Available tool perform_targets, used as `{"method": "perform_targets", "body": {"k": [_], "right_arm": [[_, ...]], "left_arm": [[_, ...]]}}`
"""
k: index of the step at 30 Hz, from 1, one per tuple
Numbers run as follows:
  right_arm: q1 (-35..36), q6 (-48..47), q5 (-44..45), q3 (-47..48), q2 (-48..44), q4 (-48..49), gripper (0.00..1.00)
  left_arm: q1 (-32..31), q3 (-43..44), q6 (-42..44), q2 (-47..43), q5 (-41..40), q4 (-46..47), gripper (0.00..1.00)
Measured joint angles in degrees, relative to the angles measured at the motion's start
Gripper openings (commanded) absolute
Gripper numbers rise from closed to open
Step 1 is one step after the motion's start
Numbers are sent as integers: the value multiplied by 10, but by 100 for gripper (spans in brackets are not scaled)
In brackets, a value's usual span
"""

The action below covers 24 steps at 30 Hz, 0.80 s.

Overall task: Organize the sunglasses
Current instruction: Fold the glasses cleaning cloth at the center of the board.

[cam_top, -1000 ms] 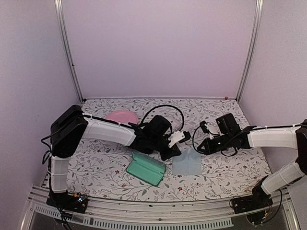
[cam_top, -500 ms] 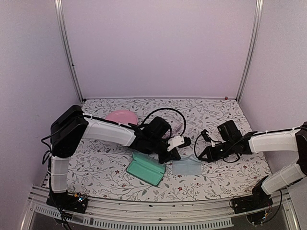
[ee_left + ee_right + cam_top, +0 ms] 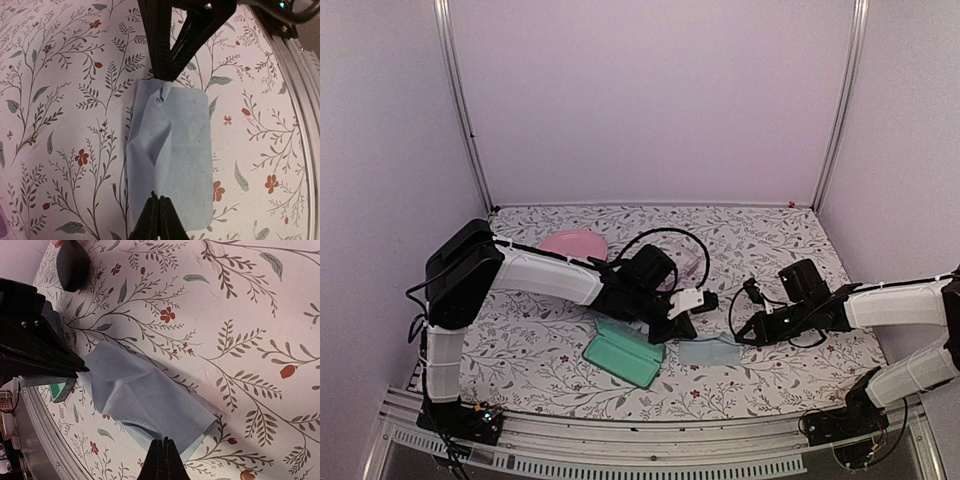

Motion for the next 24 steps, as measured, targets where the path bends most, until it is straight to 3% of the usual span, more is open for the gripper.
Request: {"method": "perform_targets", "body": {"k": [24], "right_arm": [[1, 39, -23, -43, -19, 17, 0]], "left_arm": [[-8, -19, 24, -5, 28, -7, 1]]}}
